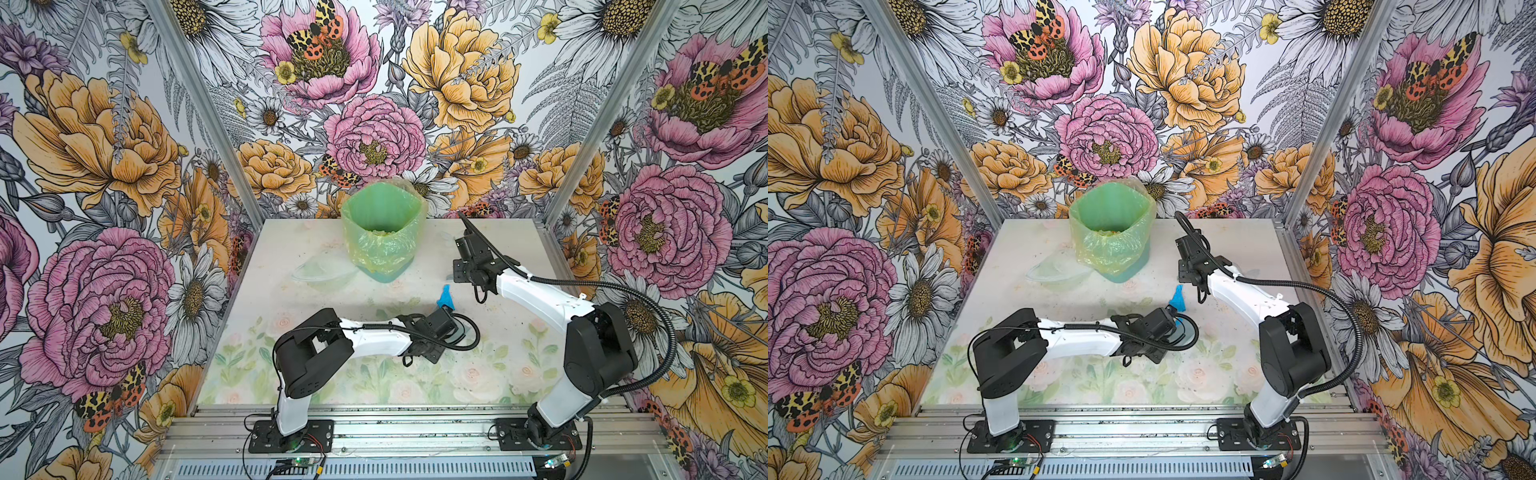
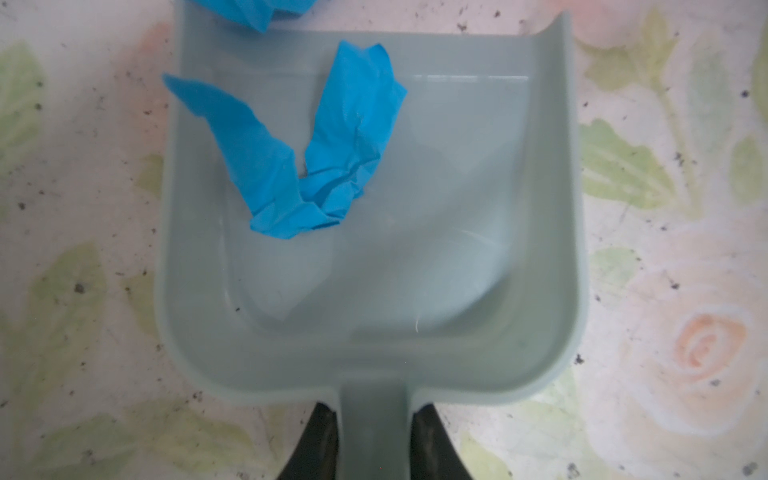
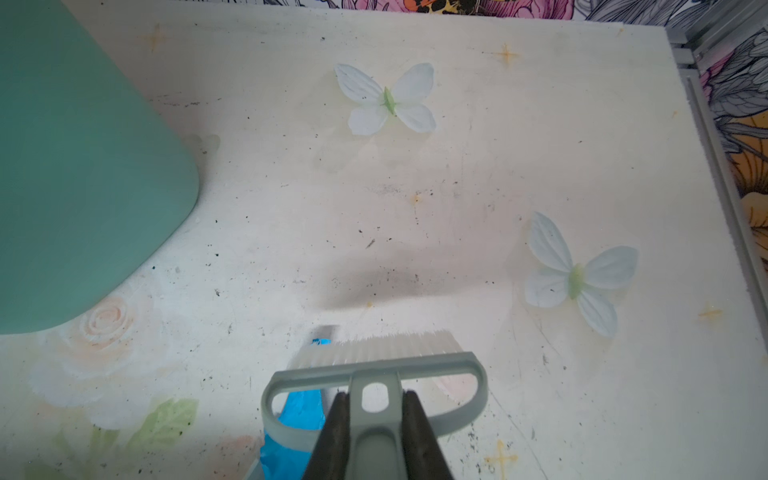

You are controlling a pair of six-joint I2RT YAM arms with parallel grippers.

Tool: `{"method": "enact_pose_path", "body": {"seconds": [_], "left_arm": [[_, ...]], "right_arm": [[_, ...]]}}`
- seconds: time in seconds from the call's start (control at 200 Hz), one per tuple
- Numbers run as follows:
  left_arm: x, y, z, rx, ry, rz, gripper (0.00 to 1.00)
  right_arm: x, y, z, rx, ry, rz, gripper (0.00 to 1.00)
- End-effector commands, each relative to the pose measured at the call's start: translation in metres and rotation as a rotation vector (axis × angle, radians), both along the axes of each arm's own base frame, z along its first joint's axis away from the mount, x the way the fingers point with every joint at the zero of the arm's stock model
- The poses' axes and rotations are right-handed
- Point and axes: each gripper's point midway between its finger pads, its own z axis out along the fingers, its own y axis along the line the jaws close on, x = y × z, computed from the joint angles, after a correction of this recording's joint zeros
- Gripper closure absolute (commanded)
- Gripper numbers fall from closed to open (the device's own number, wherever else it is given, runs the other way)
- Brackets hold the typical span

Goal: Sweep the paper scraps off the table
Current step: 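Sweep the small blue scrap toward the dustpan with the right brush, then push the scrap into the dustpan with the right brush, then lift away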

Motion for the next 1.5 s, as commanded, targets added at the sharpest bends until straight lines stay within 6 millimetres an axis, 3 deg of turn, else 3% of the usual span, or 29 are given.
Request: {"method": "enact_pose_path", "body": {"seconds": [0.0,0.21,0.495,0.861,1.191,1.491], "left_arm": [[0.002,-0.005,0.010,-0.030,-0.031,0.006,0.89],[0.002,-0.005,0.008,-0.025,-0.030,0.005,0.89],[0.003,-0.006,0.008,-0.026,-0.025,0.002,0.89],[0.008,-0.004,0.008,-0.027,-0.022,0.009,0.89],[0.012,-0.008,0.007,-0.031,-0.018,0.001,0.89],[0.011,-0.009,0.005,-0.029,-0.012,-0.005,0.89]], "right_arm": [[-0.006,0.000,-0.008,0.013,0.013,0.005,1.00],[-0.020,-0.001,-0.023,0.012,0.053,0.007,1.00],[-0.040,0.005,-0.029,0.029,0.074,0.030,1.00],[-0.079,-0.008,-0.036,0.059,0.099,0.028,1.00],[-0.121,-0.019,-0.031,0.115,0.113,0.024,1.00],[-0.119,-0.018,-0.012,0.142,0.062,0.035,1.00]]}}
